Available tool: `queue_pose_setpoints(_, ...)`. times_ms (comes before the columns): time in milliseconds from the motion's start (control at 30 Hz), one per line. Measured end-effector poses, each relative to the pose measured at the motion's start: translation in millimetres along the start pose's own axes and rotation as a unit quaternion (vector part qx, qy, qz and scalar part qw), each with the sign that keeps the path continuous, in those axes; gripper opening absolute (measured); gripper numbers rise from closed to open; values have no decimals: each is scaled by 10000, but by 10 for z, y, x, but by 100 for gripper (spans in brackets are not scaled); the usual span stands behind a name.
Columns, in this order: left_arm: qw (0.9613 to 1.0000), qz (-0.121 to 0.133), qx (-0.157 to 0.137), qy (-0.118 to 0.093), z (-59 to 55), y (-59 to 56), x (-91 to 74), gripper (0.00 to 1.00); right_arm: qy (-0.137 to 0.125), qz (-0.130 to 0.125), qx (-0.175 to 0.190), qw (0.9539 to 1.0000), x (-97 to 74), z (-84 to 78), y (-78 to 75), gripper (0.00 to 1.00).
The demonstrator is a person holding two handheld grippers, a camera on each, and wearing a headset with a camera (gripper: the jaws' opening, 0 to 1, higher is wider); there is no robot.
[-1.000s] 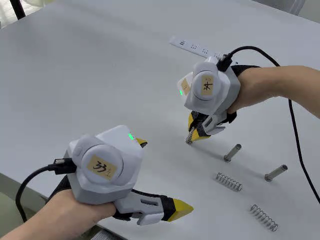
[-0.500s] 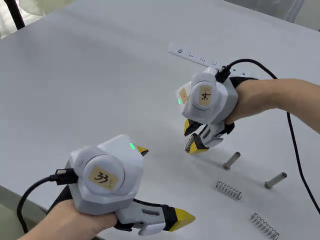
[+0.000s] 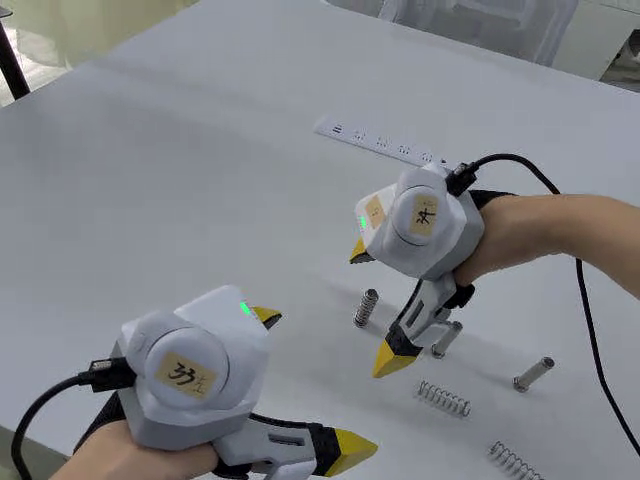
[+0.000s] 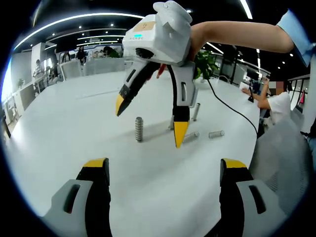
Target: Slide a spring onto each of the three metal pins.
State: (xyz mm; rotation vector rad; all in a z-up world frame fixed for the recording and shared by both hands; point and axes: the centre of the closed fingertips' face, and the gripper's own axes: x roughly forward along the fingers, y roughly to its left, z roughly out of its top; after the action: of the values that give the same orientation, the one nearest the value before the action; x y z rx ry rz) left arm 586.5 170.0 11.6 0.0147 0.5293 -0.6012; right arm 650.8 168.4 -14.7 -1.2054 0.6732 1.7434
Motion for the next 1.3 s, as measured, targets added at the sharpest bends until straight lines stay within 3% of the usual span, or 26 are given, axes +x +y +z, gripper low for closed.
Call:
queue_pose_setpoints(67,10000,35,1,-27,16,28,2,91,-282,-58,184,9994,-11,55,17,100)
queue_pose_setpoints(267,9999,77,-14,-87,65,69,-4,91,-367,-264,410,9981,-128,-20,53,100)
queue_pose_setpoints(500,9999,90,43,-91,85,88,-10,91,-744,-533,718,9932,-264,-18,155,100)
queue_pose_setpoints(700,9999,52,100,-48,67,63,-12,91,-1088,-755,1078,9853,-396,-65,267,100)
queue_pose_setpoints(1033,9998,-96,197,-12,81,-19,10,91,-1333,-1314,1410,9722,-679,-166,379,100)
queue_pose_setpoints(1300,9993,-200,311,28,87,-42,15,91,-1494,-1620,1671,9610,-838,-275,548,100)
